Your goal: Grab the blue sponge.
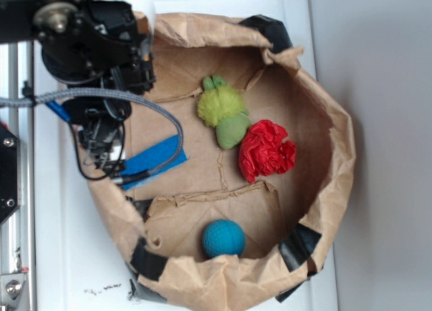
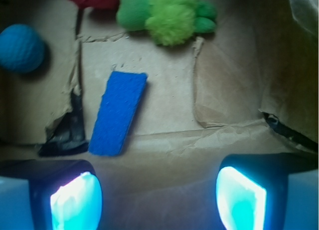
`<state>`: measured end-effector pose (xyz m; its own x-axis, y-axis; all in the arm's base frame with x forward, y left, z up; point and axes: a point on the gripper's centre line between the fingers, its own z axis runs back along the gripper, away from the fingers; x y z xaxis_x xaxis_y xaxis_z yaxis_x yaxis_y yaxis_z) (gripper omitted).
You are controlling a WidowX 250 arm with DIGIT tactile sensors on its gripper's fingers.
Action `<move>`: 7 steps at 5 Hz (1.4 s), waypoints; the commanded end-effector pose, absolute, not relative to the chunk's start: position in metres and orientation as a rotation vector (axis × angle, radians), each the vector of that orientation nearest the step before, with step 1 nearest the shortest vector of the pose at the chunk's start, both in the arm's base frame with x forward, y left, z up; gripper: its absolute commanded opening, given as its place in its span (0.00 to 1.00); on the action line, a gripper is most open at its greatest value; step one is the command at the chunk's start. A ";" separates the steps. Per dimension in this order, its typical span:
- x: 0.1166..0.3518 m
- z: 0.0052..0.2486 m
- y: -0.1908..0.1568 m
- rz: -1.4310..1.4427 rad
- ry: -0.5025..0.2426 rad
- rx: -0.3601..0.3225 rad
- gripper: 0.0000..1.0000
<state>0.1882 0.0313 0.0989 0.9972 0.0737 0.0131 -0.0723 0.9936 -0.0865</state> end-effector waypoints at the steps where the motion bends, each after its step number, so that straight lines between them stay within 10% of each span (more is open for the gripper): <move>1: 0.211 0.090 0.008 0.090 -0.038 -0.039 1.00; 6: 0.196 0.012 0.003 0.010 -0.074 0.037 1.00; 7: 0.192 0.007 0.009 0.047 -0.083 0.051 0.00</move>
<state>0.2012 0.0011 0.0125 0.9945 0.0209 0.1031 -0.0250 0.9989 0.0385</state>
